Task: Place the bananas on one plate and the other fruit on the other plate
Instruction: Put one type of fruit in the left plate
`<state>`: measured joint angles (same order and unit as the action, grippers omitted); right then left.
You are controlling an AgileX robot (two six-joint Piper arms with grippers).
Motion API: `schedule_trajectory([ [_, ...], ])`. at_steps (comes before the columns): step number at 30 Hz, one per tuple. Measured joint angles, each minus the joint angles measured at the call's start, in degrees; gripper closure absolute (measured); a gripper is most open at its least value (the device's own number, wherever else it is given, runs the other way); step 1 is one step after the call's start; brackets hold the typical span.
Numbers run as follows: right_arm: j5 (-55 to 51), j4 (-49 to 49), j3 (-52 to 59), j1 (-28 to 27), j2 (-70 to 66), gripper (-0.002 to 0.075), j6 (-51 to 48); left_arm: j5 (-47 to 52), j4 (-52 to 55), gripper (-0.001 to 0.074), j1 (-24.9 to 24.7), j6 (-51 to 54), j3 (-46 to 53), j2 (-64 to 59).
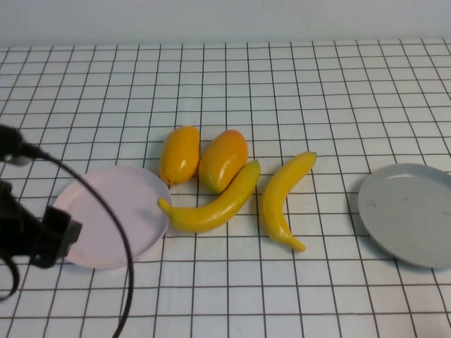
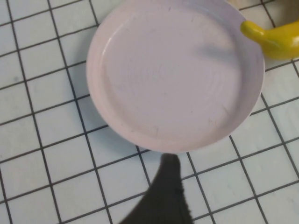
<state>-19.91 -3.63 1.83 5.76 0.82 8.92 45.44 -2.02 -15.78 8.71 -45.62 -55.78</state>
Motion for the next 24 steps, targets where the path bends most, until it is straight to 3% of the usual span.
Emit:
schedule_trajectory([
  [2, 0.0, 0.0, 0.0, 0.0, 0.0, 0.0742, 0.0, 3.89, 1.12, 0.0094, -1.76, -1.05, -5.92, -5.66],
  [4, 0.0, 0.0, 0.0, 0.0, 0.0, 0.0742, 0.0, 8.72, 1.67, 0.0069, -2.77, -1.4, -12.71, -12.01],
  [20, 0.0, 0.0, 0.0, 0.0, 0.0, 0.0742, 0.0, 23.65, 3.8, 0.0066, -10.23, -7.1, -68.69, -64.05],
  [24, 0.0, 0.0, 0.0, 0.0, 0.0, 0.0742, 0.0, 24.28, 4.43, 0.0066, -10.68, -9.88, -76.19, -72.01],
])
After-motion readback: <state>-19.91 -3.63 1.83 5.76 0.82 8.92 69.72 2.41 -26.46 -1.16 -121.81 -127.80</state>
